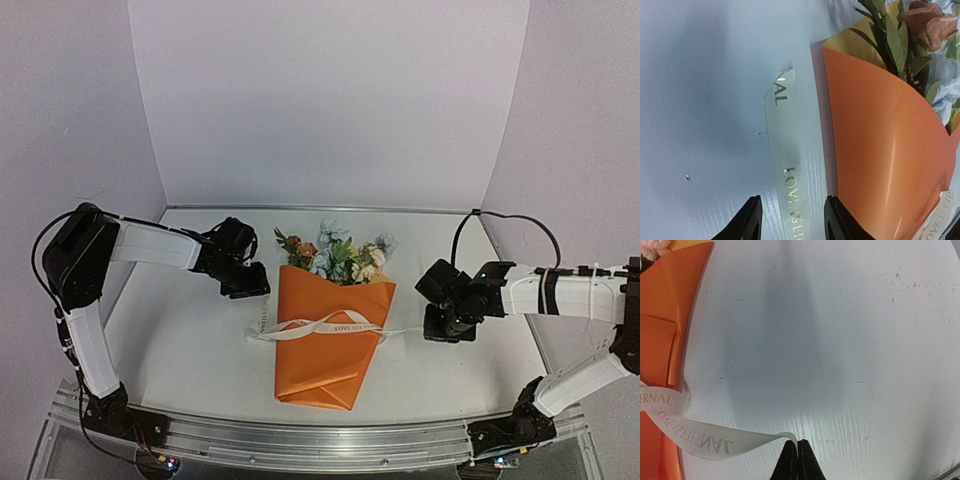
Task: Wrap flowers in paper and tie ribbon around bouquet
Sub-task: Tie the ribbon around the folded bouquet.
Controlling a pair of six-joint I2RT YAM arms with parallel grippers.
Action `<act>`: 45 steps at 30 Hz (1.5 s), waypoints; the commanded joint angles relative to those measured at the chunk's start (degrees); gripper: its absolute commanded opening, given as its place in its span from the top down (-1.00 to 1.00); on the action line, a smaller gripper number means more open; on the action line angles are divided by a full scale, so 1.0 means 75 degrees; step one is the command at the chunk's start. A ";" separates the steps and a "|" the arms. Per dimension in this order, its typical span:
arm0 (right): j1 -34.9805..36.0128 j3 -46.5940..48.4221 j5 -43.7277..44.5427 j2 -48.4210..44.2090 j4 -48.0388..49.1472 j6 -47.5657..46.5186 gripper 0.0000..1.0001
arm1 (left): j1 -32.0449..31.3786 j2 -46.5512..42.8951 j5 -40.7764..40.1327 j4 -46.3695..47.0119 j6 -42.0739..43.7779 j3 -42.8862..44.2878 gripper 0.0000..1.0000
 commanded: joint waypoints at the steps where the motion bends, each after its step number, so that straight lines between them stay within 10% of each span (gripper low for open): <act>1: -0.0013 0.0218 0.0177 -0.0153 -0.0108 -0.0180 1.00 | -0.0514 0.0415 -0.1222 -0.1341 0.0187 0.0794 0.08; 11: -0.0016 0.0255 0.0199 -0.0444 -0.0021 -0.0455 1.00 | -0.1216 0.1390 -0.2115 -0.2430 -0.0269 0.1662 -0.01; 23: -0.0037 0.0356 0.0515 -0.0363 0.0033 -0.0577 1.00 | -0.1070 0.1378 -0.2863 -0.2184 -0.0815 0.1153 0.85; 45: -0.2042 0.0158 0.0851 0.0476 -0.0084 -0.0439 1.00 | 0.2010 -0.1894 -0.2220 -0.0840 -0.1317 -0.1251 1.00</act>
